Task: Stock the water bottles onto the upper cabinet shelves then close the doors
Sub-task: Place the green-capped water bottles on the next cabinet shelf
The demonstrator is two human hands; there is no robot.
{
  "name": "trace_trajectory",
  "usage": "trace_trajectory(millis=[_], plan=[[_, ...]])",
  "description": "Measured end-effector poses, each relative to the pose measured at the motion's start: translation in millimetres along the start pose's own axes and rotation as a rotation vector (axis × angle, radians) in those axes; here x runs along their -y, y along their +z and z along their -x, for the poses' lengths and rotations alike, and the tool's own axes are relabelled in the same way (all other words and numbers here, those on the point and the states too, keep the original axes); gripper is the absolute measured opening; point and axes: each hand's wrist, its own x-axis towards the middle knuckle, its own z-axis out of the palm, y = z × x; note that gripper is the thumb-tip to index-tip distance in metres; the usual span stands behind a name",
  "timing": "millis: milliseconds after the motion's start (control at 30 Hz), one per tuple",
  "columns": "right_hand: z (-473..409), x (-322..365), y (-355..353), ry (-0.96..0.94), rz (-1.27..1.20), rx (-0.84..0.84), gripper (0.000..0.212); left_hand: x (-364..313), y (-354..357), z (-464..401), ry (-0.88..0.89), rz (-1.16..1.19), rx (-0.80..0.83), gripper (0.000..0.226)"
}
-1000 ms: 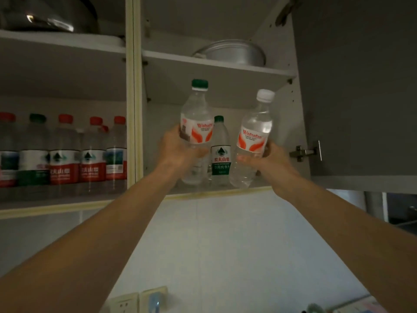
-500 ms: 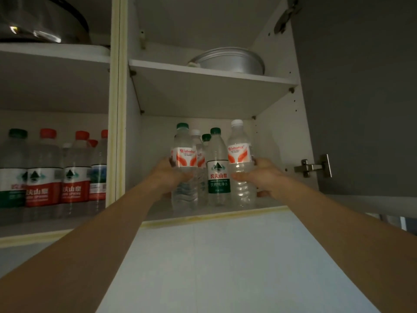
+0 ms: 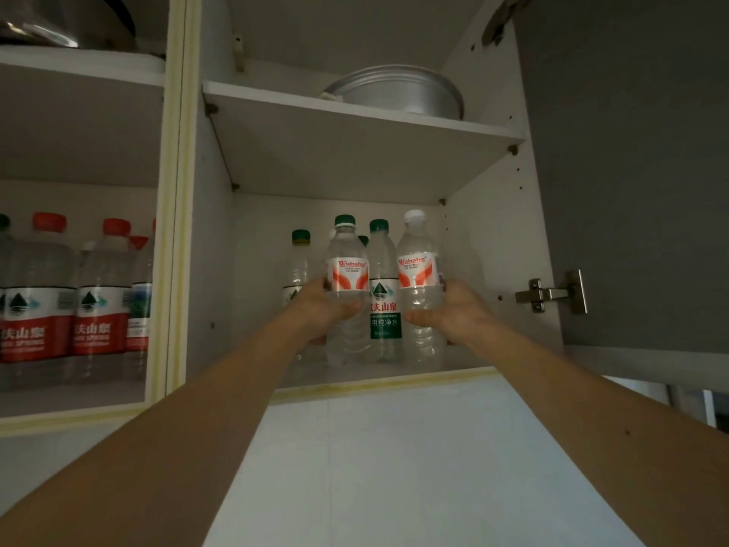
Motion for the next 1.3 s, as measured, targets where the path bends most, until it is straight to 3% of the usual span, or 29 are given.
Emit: trace_trajectory(millis=[133,400,533,667,800,933,1067,1133,1300], plan=[[-8.9,-12.0,-2.1,-0.007,-0.002,-0.013,0.052,3.5,14.6,-11.3,0.015,-0.037,-0.005,0.05],[-28.5,-31.8,1.5,-0.025,0.035,-0.037,0.048,8.4,41.6,-34.7,0.031,-0.098,-0.028,0.043],[-29.0,-34.4,5.6,-0.029,0.014,-0.032,0.054,8.3,47.3,-37.5,0.042,-0.134,-0.037,0.024],[-21.8,-32.6,4.4,-0.043,0.054,0.001,0.05,9.8,48.5,-36.5,0.057,-0.156,-0.086,0.042],[-10.9,-32.5,1.8,-0.02,0.083,0.03,0.052,15.2,46.7,-27.8,0.115,-0.313,-0.162,0.042],[4.4,-24.9,-1.6,-0.017,0.018,-0.018,0.029,11.9,33.8,-8.5,0.129,-0.316,-0.188,0.022],[32.8,-5.0,12.9,-0.113,0.021,-0.223,0.02,2.4,11.8,25.0,0.164,-0.221,-0.186,0.021],[55.5,6.2,28.0,-0.198,-0.022,-0.291,0.027,-1.8,3.4,46.6,0.217,-0.199,-0.215,0.022],[131.3,23.8,75.6,-0.379,-0.1,-0.25,0.02,0.8,-25.8,117.6,0.307,-0.176,-0.282,0.026]])
